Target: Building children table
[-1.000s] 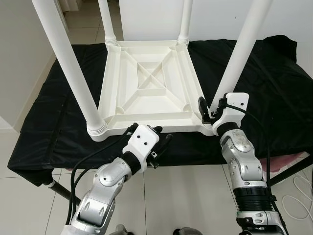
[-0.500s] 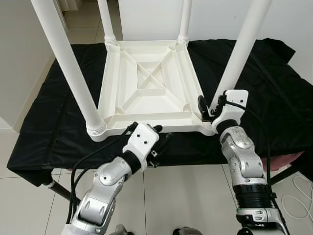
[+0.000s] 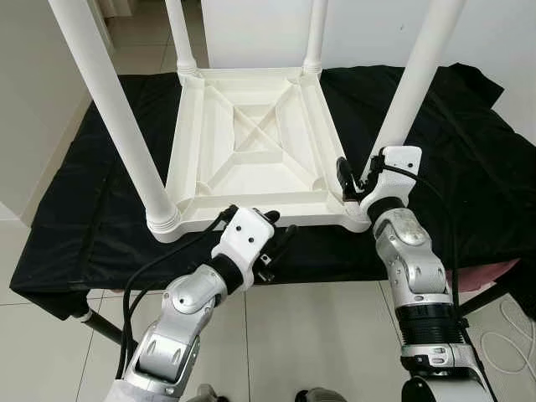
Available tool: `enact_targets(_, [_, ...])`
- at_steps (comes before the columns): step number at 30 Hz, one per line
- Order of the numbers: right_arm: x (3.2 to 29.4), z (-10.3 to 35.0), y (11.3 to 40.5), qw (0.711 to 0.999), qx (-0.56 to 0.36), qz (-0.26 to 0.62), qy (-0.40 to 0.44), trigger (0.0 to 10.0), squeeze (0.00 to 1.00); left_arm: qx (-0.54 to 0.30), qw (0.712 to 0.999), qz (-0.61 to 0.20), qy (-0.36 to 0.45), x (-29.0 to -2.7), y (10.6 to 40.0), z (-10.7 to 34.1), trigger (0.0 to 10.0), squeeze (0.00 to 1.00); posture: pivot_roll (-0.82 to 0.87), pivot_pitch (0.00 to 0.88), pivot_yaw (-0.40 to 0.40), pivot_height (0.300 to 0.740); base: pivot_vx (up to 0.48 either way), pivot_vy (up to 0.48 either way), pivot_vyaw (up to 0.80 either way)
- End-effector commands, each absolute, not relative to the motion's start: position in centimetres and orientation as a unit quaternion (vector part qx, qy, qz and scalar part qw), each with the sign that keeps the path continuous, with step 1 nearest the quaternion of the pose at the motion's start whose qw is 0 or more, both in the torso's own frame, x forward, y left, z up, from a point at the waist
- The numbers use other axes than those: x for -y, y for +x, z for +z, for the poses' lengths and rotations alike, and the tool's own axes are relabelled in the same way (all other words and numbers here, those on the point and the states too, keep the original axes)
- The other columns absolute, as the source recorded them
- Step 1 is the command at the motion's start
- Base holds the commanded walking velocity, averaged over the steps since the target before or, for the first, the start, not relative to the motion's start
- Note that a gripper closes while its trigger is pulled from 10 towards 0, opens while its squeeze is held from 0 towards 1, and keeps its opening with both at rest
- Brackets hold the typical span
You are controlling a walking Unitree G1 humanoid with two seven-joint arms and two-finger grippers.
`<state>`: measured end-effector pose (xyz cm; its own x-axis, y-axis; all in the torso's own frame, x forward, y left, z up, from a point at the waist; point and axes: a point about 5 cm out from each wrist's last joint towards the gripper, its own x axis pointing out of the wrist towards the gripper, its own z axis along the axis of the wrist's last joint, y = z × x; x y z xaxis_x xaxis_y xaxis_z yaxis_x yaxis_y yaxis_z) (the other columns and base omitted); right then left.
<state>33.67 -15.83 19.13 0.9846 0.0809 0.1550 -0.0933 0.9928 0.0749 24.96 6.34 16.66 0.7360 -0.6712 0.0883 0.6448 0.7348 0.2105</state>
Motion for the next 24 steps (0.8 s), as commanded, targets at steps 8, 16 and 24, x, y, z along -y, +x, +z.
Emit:
enact_targets(8, [14.8,17.5,33.7,0.976,0.037,0.038,0.212,10.0,0.00,0.093,0.936,-0.329,0.079,-6.5,25.1,17.4,10.0,0.00,-0.05,0.088,0.037,0.740,0.000,0.000,0.00])
enact_targets(16, [14.9,17.6,33.7,0.924,0.034,0.033,0.380,10.0,0.00,0.104,0.935,-0.332,0.075,-5.9,25.2,18.2,10.0,0.00,-0.06,0.087,0.040,0.740,0.000,0.000,0.00])
enact_targets(24, [15.5,17.2,34.0,0.851,0.010,0.057,0.522,10.0,0.00,0.119,0.934,-0.330,0.065,-5.1,25.5,19.0,10.0,0.00,-0.06,0.087,0.040,0.740,0.000,0.000,0.00])
